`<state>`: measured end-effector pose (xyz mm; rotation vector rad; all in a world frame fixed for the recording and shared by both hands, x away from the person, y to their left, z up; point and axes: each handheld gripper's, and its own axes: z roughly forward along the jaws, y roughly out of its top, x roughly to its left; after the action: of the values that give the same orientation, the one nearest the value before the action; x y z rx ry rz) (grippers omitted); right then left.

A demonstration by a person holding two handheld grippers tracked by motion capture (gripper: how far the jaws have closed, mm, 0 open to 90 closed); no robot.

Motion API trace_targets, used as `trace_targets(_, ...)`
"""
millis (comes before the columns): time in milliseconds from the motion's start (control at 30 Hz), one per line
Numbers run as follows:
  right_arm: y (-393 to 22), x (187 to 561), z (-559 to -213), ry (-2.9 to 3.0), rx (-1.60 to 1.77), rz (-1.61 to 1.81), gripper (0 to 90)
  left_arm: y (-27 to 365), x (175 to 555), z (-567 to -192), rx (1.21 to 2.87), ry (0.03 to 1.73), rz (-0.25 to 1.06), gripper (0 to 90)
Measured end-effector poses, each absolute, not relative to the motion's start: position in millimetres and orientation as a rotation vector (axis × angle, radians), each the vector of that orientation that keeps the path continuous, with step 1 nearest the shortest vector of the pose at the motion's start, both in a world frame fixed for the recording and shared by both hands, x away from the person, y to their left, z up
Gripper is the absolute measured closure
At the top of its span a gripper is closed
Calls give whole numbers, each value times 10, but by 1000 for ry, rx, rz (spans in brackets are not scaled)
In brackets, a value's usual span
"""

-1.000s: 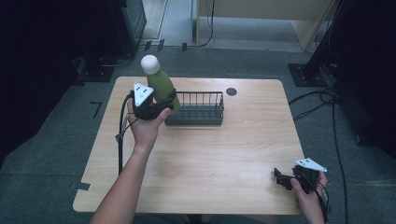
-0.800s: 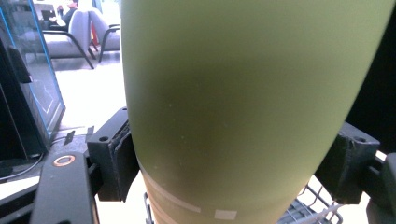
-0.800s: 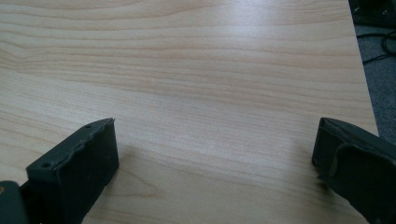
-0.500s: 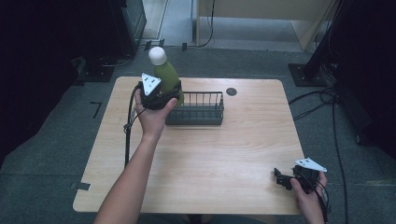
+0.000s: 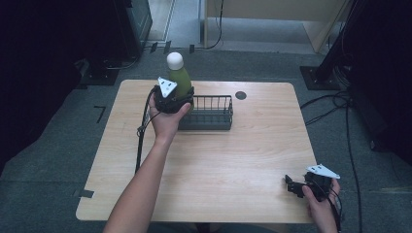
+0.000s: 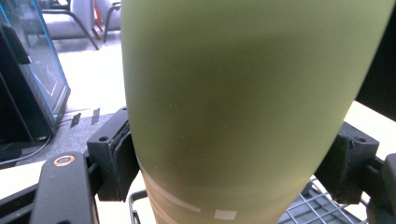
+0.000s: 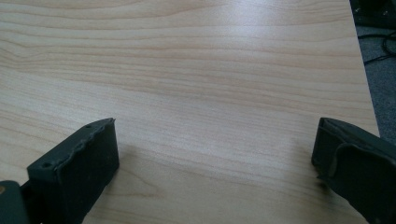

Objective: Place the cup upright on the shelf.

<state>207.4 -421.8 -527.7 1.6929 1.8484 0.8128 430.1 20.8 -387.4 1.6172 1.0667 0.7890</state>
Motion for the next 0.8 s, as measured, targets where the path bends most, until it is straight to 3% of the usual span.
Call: trace_targets(800, -4215, 2074, -5276, 1854, 1690, 814, 3, 147, 4433, -4073, 1662, 1100, 768, 209)
